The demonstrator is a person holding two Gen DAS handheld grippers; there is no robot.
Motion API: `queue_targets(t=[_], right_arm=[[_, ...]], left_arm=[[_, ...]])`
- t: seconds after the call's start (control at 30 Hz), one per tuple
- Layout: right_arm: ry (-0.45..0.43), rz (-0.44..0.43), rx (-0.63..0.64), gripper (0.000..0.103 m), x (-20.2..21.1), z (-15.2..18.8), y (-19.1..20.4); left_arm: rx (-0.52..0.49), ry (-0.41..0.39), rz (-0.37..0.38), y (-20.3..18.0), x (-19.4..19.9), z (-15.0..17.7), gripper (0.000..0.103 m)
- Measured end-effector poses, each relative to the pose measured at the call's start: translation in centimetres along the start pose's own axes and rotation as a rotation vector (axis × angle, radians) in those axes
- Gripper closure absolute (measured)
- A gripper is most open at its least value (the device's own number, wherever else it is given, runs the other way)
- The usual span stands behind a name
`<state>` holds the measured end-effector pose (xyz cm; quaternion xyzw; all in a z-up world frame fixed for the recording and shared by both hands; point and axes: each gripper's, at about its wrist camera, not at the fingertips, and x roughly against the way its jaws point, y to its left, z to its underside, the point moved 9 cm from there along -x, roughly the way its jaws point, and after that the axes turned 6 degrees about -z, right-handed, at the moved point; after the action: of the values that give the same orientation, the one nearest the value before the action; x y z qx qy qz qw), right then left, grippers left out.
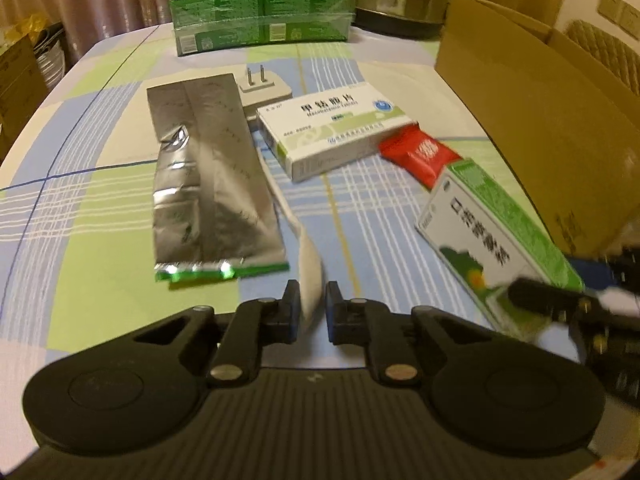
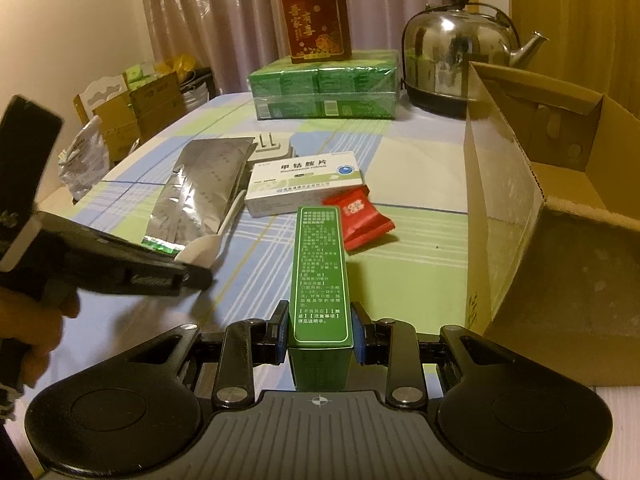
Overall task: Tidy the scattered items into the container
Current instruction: 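Lift the white spoon with left tool while right tool lifts the green box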
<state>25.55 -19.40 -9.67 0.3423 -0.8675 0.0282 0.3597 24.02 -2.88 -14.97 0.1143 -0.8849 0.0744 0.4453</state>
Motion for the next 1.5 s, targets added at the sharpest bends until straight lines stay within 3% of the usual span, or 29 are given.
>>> queue_targets(t=[0.23,0.47,0.5,0.57,0.63,0.77,1.0,1.3,1.43,1.5], right_arm=[[0.008,-0.002,0.009,0.075,0.3,0.5,0.9],[0.004,0.006,0.012,0.075,0.2,0.1,1.0],[0.002,0.006,0.014,0.076,0.1,0.0,1.0],[-0.003,0.006,0.016,0.076,0.1,-0.2,1.0],[-0.007,0.003,0.016,0.075,-0.1,-0.4,0.9],[-0.010,-0.001,0.046,0.075,-0.5,-0.6,1.0],[0.015,-0.017,0.047,0.075,-1.5,-0.2,0.4],[0.019,-0.015,0.028,0.075,-1.6,0.0,-0.5],[0.019,-0.012,0.031,0.075,-1.6,-0.1,-0.5],[0.018,-0.011,0.031,0.075,-1.6,-0.1,-0.5]], left_arm=[[-0.026,0.003,0.004,1.7,1.8,2.5,0.097],[-0.008,-0.039,0.047,1.4,2.5,1.1,0.094],[0.003,-0.045,0.053,1.2,2.5,0.8,0.091],[0.022,-0.053,0.054,0.7,2.1,0.0,0.069],[0.041,-0.056,0.052,0.3,1.6,-0.6,0.058],[0.092,-0.047,0.030,-0.2,0.6,-1.5,0.045],[0.152,-0.040,0.060,-1.0,0.0,-2.2,0.043],[0.136,-0.024,0.042,-1.0,-0.9,-2.1,0.043],[0.178,-0.020,0.032,-0.4,-1.4,-2.3,0.046],[0.182,-0.019,0.032,-0.4,-1.6,-2.4,0.054]])
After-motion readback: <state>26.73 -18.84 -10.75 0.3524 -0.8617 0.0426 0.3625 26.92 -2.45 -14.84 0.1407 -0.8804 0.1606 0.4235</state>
